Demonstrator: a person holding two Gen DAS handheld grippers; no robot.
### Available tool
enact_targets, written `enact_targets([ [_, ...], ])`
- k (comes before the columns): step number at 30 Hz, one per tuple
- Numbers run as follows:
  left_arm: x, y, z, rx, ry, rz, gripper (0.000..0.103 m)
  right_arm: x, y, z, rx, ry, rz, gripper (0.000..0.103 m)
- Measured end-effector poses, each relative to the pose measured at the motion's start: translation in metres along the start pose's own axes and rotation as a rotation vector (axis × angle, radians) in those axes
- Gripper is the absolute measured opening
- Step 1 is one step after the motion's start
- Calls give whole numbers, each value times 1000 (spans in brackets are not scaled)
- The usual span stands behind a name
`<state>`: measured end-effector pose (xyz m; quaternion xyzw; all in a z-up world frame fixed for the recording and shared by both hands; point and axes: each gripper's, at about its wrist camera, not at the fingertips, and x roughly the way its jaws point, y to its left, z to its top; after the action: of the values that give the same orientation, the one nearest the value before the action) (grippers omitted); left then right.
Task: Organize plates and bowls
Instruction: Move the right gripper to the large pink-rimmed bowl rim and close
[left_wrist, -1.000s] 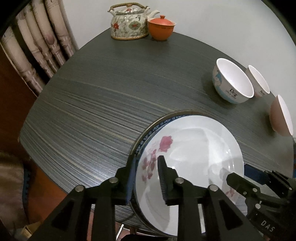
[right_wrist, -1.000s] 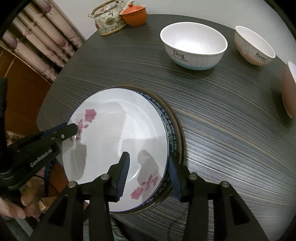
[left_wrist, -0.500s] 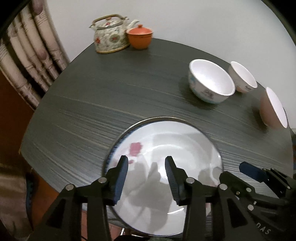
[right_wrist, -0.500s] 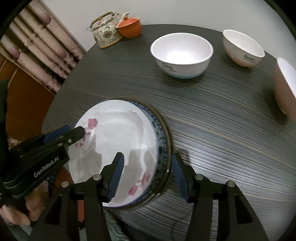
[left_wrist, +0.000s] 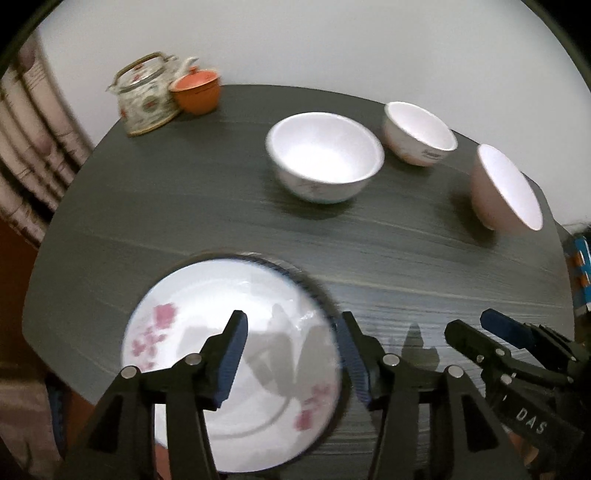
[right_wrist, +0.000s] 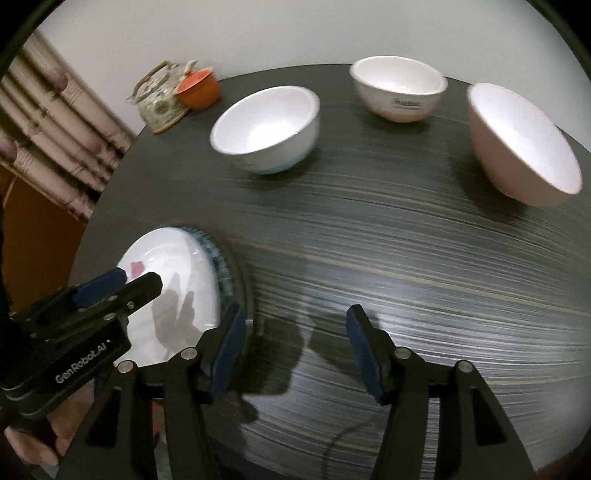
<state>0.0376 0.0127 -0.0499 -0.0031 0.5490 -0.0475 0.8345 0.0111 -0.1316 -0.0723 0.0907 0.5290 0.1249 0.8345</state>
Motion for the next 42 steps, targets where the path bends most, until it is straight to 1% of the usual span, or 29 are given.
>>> enact_targets([
  [2, 0, -15, 6, 17, -3, -11, 54, -8, -21, -1, 31, -12, -8, 55],
  [3, 1, -25, 10, 27, -5, -17, 58, -12, -30, -1, 47, -20, -13, 55],
  [4, 1, -32, 13, 34, -7, -21, 59, -16, -40, -1, 64, -28, -21, 55],
  [9, 5, -77, 35, 68, -17, -52, 60, -36, -92, 2, 151, -68, -59, 55],
  [12, 7, -100, 51, 77, -16, -84, 60, -52, -127, 7, 198, -104, -90, 55],
  [15, 8, -124, 69, 90, -18, -114, 61, -68, -159, 15, 243, -139, -119, 55],
  [18, 12, -142, 87, 98, -19, -125, 62, -81, -187, 28, 273, -169, -140, 55],
  [20, 17, -150, 101, 81, -16, -134, 62, -86, -204, 38, 286, -183, -155, 55],
  [22, 19, -158, 108, 62, -7, -146, 62, -89, -219, 46, 298, -185, -169, 55],
  [25, 30, -168, 124, 42, 13, -158, 62, -86, -233, 58, 306, -181, -174, 55],
  [29, 48, -181, 140, 16, 42, -165, 62, -73, -250, 72, 337, -149, -166, 55],
  [31, 59, -187, 146, 5, 64, -174, 62, -65, -252, 78, 338, -129, -174, 55],
  [36, 82, -204, 154, 18, 99, -164, 62, -45, -259, 84, 337, -88, -174, 55],
  [42, 101, -205, 156, 15, 137, -159, 62, -25, -270, 87, 361, -44, -167, 50],
])
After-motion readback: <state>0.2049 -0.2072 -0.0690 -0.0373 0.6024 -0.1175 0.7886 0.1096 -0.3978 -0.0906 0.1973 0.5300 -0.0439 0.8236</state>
